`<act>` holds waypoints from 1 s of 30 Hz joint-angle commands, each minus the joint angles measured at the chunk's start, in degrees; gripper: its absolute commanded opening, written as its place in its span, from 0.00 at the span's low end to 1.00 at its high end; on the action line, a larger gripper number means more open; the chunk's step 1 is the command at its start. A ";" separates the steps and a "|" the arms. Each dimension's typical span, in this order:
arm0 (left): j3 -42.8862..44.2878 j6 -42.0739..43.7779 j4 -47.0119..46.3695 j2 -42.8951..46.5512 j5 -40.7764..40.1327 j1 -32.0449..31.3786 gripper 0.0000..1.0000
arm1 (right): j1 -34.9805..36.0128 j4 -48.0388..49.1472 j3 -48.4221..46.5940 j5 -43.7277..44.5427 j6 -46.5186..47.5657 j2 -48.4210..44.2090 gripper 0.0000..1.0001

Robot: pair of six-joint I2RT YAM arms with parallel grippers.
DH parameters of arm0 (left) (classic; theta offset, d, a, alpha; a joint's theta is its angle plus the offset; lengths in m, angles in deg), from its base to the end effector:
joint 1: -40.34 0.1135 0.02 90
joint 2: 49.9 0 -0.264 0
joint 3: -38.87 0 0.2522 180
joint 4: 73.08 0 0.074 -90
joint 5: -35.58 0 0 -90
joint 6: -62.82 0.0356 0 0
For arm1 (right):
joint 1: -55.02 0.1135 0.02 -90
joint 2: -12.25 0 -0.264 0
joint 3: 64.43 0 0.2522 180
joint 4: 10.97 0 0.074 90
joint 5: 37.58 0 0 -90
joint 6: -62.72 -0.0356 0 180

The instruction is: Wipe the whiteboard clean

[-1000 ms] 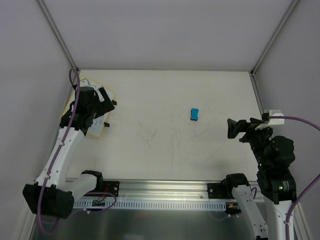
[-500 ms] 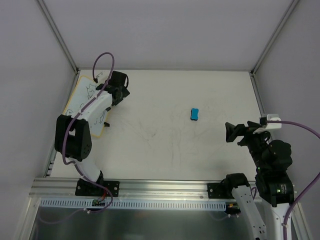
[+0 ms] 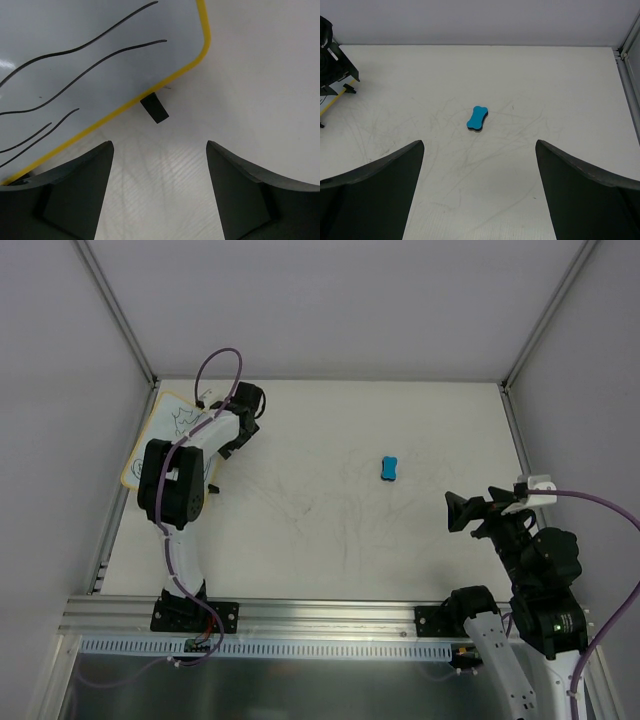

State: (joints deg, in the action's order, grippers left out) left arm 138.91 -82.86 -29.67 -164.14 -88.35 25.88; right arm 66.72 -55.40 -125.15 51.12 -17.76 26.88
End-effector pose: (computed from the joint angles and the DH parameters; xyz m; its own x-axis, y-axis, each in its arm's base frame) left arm 0.4197 -0.0877 0.2049 -0.3930 -0.6063 -0.6913 -0.7217 0.6692 -0.1767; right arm 0.0478 0.0107 0.3650 0.0652 -0.1554 -0.9857 -0.2172 0.9619 -0.1660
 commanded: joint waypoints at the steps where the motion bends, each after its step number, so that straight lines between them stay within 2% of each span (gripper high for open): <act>1: 3.01 -2.33 0.32 -1.34 -2.02 1.89 0.74 | 0.95 2.81 0.38 0.51 0.76 -0.75 0.99; 4: 4.16 -2.24 0.32 -2.92 -1.40 2.59 0.65 | 1.30 3.08 0.82 0.33 0.94 -1.01 0.99; 13: 6.97 -1.27 0.32 -7.23 -0.61 3.82 0.59 | 2.01 3.25 1.34 0.60 1.73 -1.36 0.99; 20: 7.85 -0.83 0.41 -8.55 0.71 4.09 0.48 | 2.27 3.61 1.70 0.86 2.17 -1.54 0.99; 23: 8.11 -0.40 0.41 -8.64 0.89 4.18 0.36 | 2.53 3.78 1.78 0.95 2.34 -1.62 0.99; 27: 8.12 0.22 0.32 -8.72 0.80 4.35 0.32 | 2.88 3.78 1.96 0.95 2.52 -1.80 0.99; 30: 8.11 0.66 0.32 -8.81 1.85 4.35 0.19 | 3.06 3.87 2.14 0.95 2.61 -1.89 0.99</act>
State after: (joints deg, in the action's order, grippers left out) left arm 145.00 -83.19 -29.23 -172.75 -87.07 29.57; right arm 69.10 -54.33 -123.34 51.45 -16.06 25.68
